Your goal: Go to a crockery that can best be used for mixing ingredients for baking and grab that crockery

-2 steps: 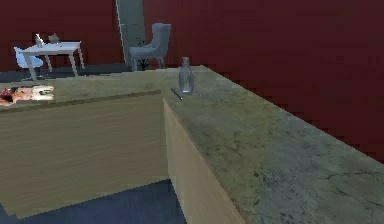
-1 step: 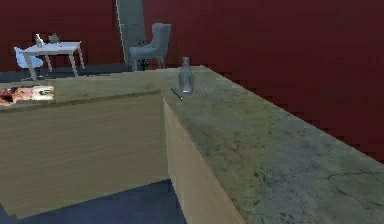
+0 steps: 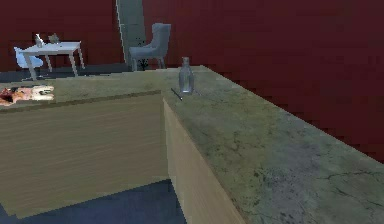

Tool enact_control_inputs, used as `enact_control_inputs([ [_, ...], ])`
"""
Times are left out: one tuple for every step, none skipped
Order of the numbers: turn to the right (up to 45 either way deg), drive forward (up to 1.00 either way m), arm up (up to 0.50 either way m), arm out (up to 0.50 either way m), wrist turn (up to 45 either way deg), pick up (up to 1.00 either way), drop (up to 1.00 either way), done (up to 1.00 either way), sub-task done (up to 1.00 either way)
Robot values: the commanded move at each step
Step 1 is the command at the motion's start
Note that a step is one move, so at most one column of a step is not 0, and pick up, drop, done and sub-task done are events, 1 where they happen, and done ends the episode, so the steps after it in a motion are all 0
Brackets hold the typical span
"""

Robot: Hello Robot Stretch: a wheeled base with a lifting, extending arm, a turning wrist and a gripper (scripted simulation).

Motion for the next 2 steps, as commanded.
enact_control_inputs([
  [0.0,0.00,0.00,0.00,33.0,0.00,0.00,0.00,0.00],
  [0.0,0.00,-0.08,0.00,0.0,0.00,0.00,0.00,0.00],
])
